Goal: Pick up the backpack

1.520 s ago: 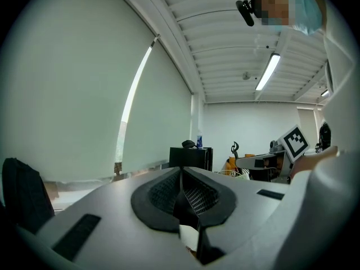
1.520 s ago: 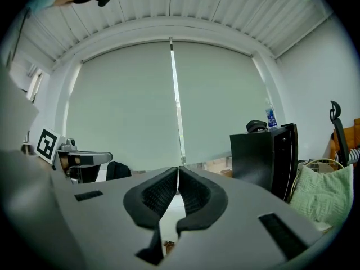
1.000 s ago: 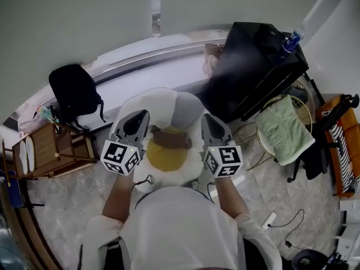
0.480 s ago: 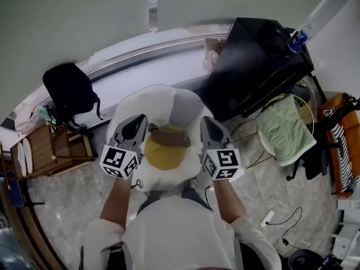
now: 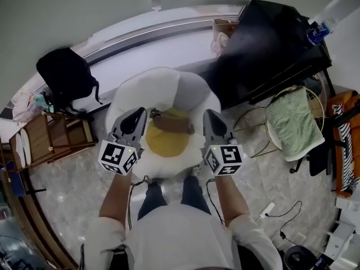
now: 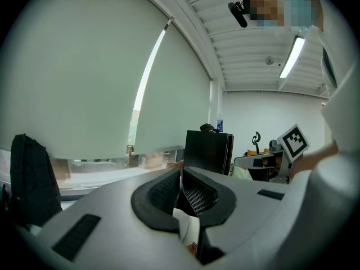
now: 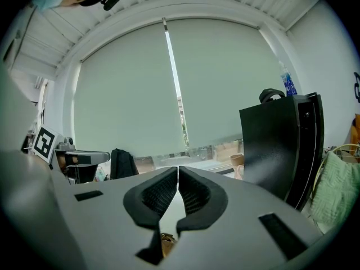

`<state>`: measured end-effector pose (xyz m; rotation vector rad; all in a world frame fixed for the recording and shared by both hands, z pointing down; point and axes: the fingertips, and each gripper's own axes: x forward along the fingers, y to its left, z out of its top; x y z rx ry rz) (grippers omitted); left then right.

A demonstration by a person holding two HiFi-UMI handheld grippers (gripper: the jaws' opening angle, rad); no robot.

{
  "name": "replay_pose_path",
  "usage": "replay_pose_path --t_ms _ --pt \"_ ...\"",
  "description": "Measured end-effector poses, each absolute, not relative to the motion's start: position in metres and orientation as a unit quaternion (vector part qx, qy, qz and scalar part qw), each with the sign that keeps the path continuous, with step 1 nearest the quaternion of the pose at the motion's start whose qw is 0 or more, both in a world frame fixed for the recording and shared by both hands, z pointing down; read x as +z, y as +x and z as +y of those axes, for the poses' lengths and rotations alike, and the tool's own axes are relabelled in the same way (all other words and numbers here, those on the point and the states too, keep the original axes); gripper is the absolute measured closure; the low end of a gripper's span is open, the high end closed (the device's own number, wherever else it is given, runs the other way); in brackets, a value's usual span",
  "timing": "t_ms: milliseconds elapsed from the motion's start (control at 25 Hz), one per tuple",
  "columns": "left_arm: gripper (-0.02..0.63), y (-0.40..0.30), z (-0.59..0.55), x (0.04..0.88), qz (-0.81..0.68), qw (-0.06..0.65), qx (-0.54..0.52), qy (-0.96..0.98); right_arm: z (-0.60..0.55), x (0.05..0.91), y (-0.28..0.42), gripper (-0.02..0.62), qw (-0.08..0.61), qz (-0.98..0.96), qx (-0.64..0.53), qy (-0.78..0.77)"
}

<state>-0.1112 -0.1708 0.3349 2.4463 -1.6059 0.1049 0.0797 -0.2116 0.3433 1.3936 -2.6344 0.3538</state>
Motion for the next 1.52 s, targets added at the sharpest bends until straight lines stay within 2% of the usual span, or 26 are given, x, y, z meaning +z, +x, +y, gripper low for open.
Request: replay_pose_path --t_ms 1520 --pt "0.566 -0.118 -0.182 0.545 -0.553 0.18 0.08 0.809 -0.23 0.554 0.094 0.566 0.131 -0.858 0.169 0.467"
